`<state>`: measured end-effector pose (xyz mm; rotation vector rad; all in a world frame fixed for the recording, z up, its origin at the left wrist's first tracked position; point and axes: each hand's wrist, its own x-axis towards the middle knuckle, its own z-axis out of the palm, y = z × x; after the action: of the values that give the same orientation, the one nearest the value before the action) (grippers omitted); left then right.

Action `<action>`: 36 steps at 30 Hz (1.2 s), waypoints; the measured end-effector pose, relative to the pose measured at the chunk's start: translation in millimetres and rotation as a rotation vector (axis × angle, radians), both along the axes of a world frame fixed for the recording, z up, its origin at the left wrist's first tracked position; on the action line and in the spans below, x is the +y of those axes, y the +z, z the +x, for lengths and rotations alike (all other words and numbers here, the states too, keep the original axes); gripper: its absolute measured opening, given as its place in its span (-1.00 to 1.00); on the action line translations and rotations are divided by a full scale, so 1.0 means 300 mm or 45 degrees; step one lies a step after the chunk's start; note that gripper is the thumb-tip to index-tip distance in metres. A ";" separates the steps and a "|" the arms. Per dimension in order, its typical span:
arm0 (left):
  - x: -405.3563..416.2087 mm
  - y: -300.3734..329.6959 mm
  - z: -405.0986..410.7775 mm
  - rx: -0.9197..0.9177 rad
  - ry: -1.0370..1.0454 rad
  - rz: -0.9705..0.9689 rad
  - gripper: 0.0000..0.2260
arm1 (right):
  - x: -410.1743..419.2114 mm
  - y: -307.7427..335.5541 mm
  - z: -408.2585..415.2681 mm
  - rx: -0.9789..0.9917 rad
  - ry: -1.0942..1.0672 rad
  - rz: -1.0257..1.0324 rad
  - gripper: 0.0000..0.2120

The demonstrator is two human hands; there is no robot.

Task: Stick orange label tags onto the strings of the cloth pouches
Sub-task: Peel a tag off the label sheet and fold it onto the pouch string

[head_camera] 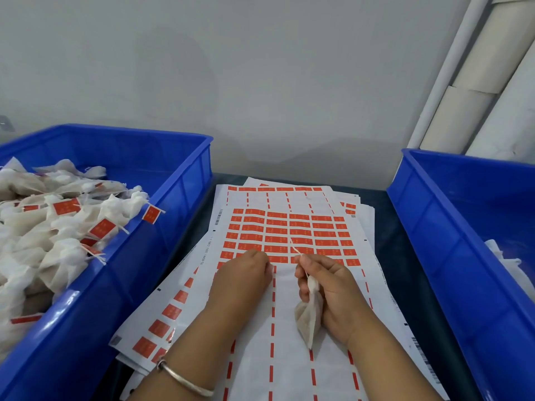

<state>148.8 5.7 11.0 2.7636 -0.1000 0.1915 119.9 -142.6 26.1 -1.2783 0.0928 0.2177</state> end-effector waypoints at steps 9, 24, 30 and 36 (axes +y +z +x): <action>0.037 0.008 0.009 -0.156 0.451 -0.764 -0.95 | 0.008 0.083 -0.028 -0.287 -0.086 -0.246 -0.85; -0.031 0.126 -0.128 -0.131 0.104 -1.418 -0.85 | 0.071 0.106 -0.102 -0.636 -0.022 -0.589 -0.86; -0.047 0.121 -0.141 0.023 0.065 -1.511 -0.84 | 0.051 0.108 -0.094 -0.594 -0.123 -0.479 -0.86; -0.052 0.130 -0.134 0.165 0.135 -1.675 -0.85 | 0.042 0.095 -0.083 -0.557 -0.226 -0.545 -0.84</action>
<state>108.5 -9.9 50.1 1.4602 0.1596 0.0556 94.8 -130.0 54.7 -1.7065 -0.1293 -0.2504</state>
